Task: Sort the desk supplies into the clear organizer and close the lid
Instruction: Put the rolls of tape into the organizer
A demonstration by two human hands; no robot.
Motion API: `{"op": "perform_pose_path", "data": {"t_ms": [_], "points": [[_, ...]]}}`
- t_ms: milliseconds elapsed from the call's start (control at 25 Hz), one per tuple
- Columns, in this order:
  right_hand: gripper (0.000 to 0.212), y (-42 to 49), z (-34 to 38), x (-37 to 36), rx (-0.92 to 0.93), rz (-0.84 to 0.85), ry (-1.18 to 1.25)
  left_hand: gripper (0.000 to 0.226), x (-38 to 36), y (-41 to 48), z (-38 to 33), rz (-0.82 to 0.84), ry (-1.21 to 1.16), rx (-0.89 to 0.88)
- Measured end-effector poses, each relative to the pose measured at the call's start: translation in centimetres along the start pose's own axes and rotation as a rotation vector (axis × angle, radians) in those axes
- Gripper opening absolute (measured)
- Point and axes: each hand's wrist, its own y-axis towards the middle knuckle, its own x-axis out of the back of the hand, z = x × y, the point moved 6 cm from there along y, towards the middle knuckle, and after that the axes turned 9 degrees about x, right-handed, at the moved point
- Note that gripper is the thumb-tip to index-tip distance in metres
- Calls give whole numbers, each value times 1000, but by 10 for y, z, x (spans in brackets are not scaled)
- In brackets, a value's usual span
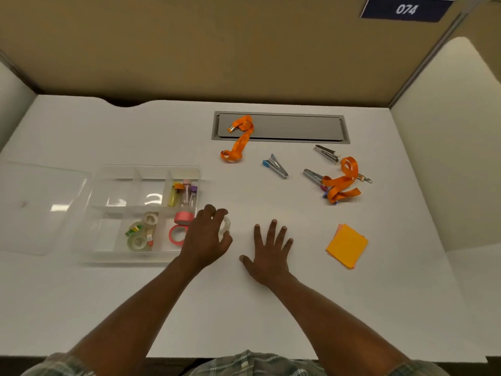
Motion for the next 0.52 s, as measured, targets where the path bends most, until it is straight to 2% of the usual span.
{"op": "perform_pose_path", "data": {"t_ms": [240, 520], "points": [[95, 24, 26, 0, -44, -55, -22, 49, 54, -9, 80, -145, 13, 205], [97, 33, 34, -7, -66, -71, -21, 50, 57, -30, 151, -57, 208, 385]]}}
